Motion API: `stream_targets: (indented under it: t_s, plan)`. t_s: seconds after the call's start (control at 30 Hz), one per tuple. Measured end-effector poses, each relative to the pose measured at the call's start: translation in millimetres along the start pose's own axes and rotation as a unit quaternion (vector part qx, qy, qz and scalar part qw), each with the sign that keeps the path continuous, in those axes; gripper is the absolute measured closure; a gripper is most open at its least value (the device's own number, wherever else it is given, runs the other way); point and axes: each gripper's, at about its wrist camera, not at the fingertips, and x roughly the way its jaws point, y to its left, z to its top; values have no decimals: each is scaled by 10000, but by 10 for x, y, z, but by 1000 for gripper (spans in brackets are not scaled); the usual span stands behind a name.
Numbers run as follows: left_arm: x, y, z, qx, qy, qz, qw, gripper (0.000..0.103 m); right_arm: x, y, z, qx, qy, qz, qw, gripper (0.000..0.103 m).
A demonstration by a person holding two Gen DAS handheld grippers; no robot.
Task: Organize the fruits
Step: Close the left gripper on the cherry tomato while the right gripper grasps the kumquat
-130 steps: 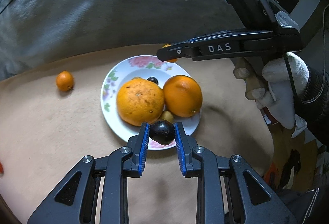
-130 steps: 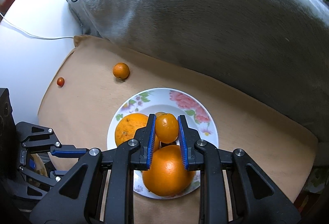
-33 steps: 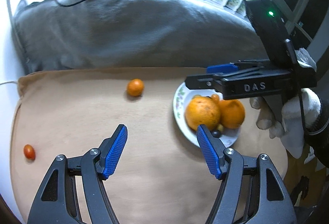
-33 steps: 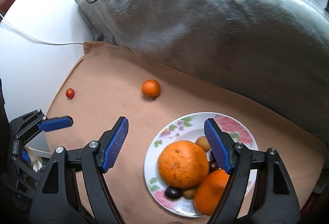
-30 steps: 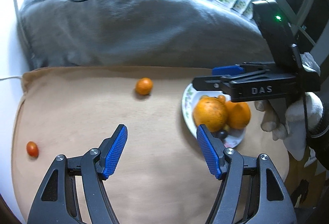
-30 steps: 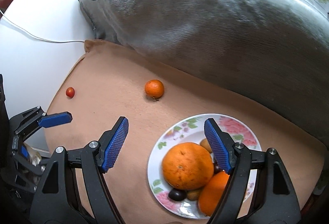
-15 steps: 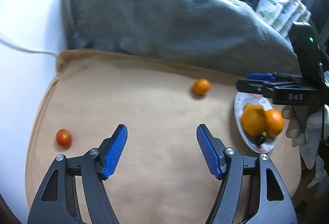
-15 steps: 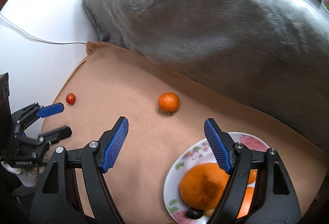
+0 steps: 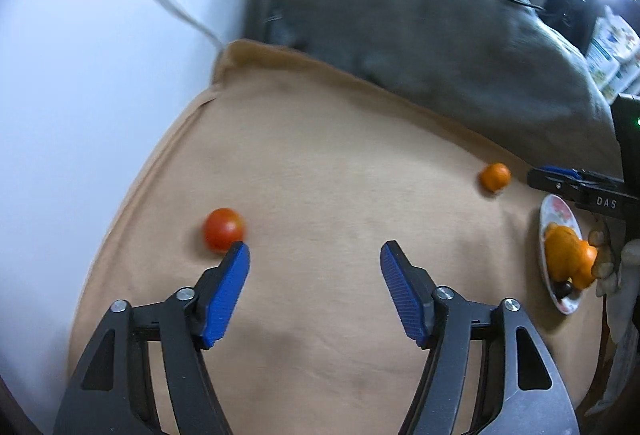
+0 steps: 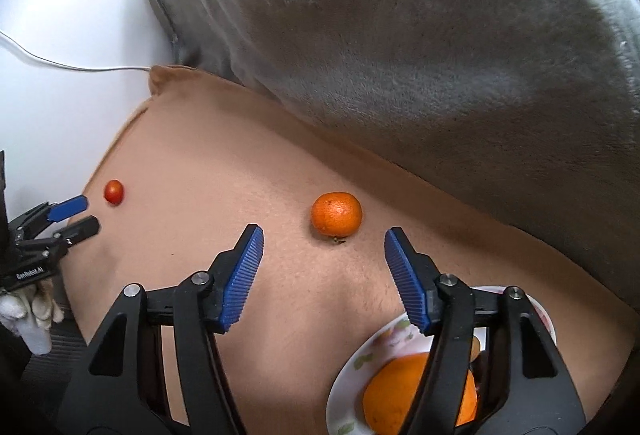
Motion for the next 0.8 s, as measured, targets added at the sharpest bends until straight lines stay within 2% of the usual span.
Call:
stream_targets:
  t_s: [0.07, 0.33, 0.7, 0.8]
  plan:
    - [40, 110, -11, -98, 14, 79, 9999, 43, 58, -19, 3, 48, 43, -2, 10000, 43]
    - [196, 410, -11, -384, 62, 200, 9990, 48, 198, -43, 63, 34, 141, -105, 9998, 44]
    - [406, 468, 40, -447, 266, 423, 9977, 58, 365, -63, 103, 73, 285, -162, 9994, 47]
    - [458, 481, 44, -482, 324, 445, 9973, 61, 399, -80, 103, 84, 336, -144, 9993, 51]
